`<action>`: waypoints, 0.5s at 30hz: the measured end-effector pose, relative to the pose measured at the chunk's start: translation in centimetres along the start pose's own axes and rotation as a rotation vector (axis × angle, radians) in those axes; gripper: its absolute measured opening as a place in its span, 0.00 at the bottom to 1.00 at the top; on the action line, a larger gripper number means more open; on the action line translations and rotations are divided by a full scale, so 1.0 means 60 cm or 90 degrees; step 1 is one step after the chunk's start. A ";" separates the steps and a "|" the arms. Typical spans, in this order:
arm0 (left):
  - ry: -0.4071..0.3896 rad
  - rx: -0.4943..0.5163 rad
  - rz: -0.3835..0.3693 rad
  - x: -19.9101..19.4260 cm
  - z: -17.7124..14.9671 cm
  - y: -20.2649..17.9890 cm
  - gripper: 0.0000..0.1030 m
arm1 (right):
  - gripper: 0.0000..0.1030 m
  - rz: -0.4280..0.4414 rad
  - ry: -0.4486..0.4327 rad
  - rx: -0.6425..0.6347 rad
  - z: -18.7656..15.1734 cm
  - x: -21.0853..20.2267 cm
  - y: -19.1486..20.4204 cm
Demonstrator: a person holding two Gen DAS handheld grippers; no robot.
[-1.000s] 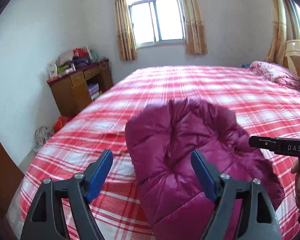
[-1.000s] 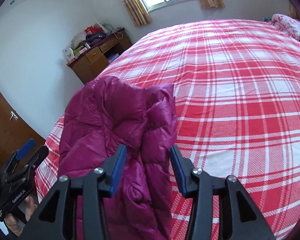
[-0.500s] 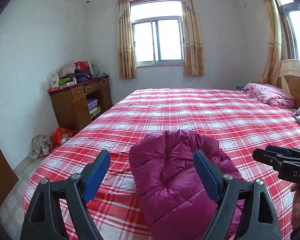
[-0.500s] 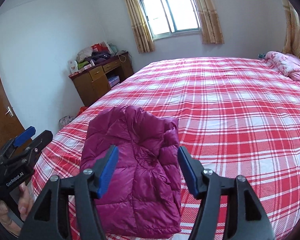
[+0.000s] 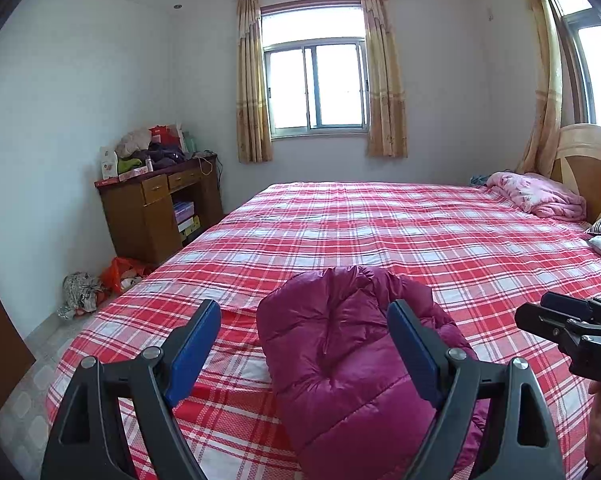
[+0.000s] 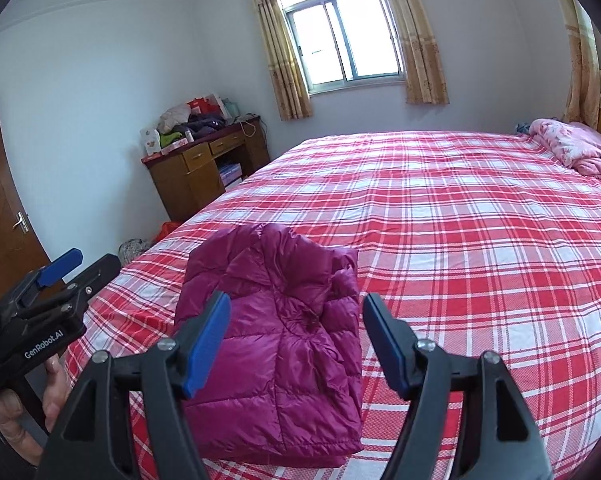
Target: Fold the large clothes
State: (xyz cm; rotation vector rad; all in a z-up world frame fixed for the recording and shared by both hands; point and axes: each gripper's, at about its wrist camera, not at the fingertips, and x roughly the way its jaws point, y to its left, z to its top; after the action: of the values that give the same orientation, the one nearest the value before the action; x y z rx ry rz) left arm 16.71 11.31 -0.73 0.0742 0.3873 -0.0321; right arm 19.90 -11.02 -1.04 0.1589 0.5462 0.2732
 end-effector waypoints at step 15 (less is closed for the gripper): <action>0.003 -0.012 0.002 0.003 0.001 0.004 0.83 | 0.72 0.002 0.001 -0.003 -0.005 -0.002 0.002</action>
State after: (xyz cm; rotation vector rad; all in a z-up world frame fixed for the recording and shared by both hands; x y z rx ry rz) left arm 16.93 11.57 -0.73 0.0562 0.3927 -0.0247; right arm 19.62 -10.89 -1.22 0.1547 0.5460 0.2779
